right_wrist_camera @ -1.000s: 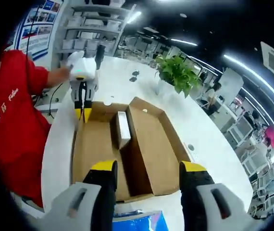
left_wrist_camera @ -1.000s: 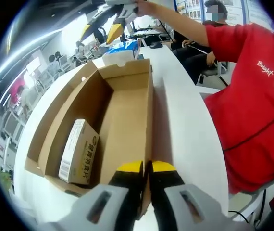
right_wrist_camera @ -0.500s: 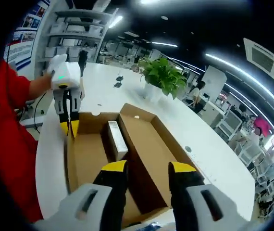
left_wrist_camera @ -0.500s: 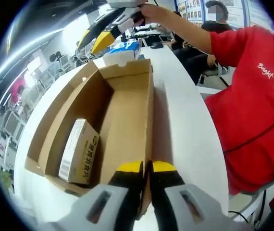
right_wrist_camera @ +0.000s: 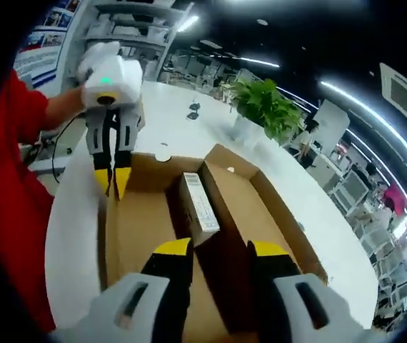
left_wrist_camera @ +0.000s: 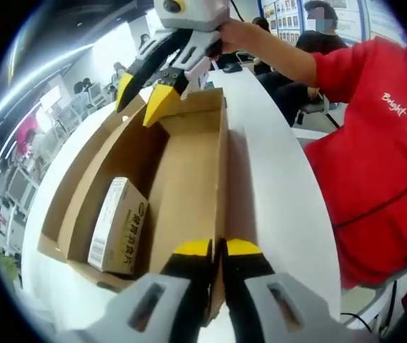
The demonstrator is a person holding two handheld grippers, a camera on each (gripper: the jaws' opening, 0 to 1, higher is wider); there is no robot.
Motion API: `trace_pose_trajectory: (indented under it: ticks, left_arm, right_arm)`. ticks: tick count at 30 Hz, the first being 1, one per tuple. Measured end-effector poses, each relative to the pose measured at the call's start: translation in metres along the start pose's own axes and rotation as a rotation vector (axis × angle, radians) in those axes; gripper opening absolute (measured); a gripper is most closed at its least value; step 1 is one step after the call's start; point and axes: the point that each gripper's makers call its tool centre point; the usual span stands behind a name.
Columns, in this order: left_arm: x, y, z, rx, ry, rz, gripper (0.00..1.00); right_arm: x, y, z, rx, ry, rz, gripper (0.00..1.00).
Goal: Operate the shoe box by opening the lid, removing the specified soft item, and placing it in the target area until the item is outside and the box remains undamaged.
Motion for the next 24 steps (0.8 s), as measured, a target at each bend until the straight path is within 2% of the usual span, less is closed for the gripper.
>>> trace_pose_trajectory:
  ticks: [1,3,7,12,15,17,20,24]
  left_arm:
    - [0.000,0.000,0.000,-0.001,0.001,-0.001,0.05]
    - [0.000,0.000,0.000,-0.004,0.002,-0.002,0.05]
    - [0.000,0.000,0.001,-0.004,0.005,-0.004,0.05]
    - [0.001,0.000,0.000,-0.006,0.006,-0.014,0.05]
    - [0.000,0.002,0.000,-0.006,-0.001,-0.009,0.05]
    - [0.000,0.002,-0.001,-0.008,-0.001,-0.011,0.05]
    - [0.000,0.003,-0.001,-0.011,0.002,-0.014,0.05]
    - [0.001,0.004,-0.001,-0.011,0.004,-0.024,0.05]
  right_arm:
    - [-0.004,0.002,0.002,0.016,-0.005,-0.010,0.32]
    - [-0.010,0.003,0.007,-0.019,0.008,-0.011,0.32]
    - [-0.020,0.008,0.010,-0.023,0.024,-0.037,0.32]
    - [-0.023,0.019,0.013,-0.040,0.041,-0.084,0.33]
    - [-0.030,0.021,0.015,-0.037,0.041,-0.072,0.33]
    - [-0.034,0.018,0.013,-0.055,0.024,-0.037,0.33]
    - [-0.045,0.026,0.015,-0.079,0.055,-0.064,0.33]
    - [-0.054,0.039,0.016,-0.121,0.047,-0.091,0.35]
Point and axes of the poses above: the point that each gripper's makers call its tool centre point, and the gripper's own axes: x roughly backward along the fingers, z roughly to its left, y roughly out of its top, and after that the axes turned 1 degree about -y, right-handed
